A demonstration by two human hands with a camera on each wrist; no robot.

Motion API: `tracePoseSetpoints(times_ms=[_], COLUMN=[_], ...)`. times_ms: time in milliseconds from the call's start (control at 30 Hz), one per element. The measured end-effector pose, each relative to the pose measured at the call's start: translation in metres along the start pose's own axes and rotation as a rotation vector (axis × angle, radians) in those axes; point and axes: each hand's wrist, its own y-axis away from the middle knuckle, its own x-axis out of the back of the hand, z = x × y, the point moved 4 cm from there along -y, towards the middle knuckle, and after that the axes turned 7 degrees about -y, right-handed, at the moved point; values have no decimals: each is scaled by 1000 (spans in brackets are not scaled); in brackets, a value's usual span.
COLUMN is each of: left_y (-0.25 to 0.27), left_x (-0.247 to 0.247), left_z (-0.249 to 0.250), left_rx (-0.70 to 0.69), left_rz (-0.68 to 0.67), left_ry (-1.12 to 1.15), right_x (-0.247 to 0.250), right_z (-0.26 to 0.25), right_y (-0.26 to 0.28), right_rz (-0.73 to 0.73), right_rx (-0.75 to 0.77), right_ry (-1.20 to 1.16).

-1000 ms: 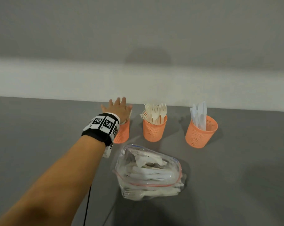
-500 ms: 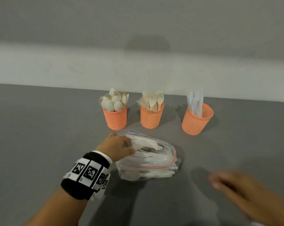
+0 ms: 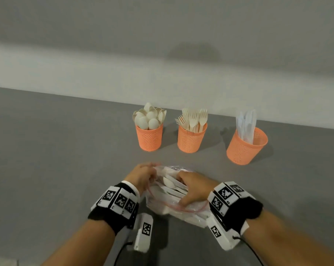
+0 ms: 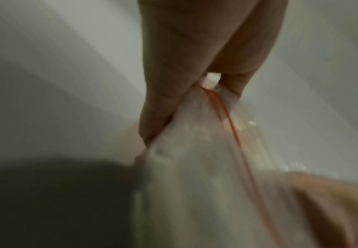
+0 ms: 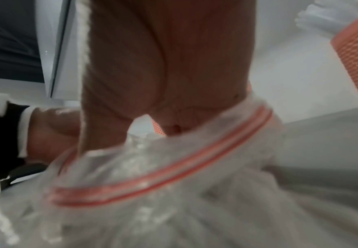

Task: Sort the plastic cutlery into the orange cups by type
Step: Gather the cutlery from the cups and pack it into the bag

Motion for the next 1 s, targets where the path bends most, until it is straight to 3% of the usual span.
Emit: tracePoseSetpoints(times_ms=[67,167,233,300,400,500,667,800,867,1000], left_y=[2,1,-2,-3,-2,-5,-9,-7,-8,-11], left_x=[-1,2,4,4,6,7,0,-1,-3,1], left_z=[1,7,12,18,17,18,16,25,26,24], left_rx=[48,-23,-131,-205,-101,-104,56,-56,-110,-146], left_rz=[-20,16,43,-55,-230,-87,-30,78,67,115], left_ry=[266,295,76,-221,-601,-862,-434,-470,-505,-349], right_x=[-5,-4,3,6,5,0,-8,-6,-6,-3], right_z=[0,1,2,7,11,13,4,7,9,11], right_y=[1,4,9,14,19,20,23,29,29,24], right_rz=[11,119,226,286,261,191,211,272,259,226], right_rx=[24,12,5,19,43,34,71,62,34,-30], right_ry=[-28,-34,-50,-40,-5,53,89,46,89,204])
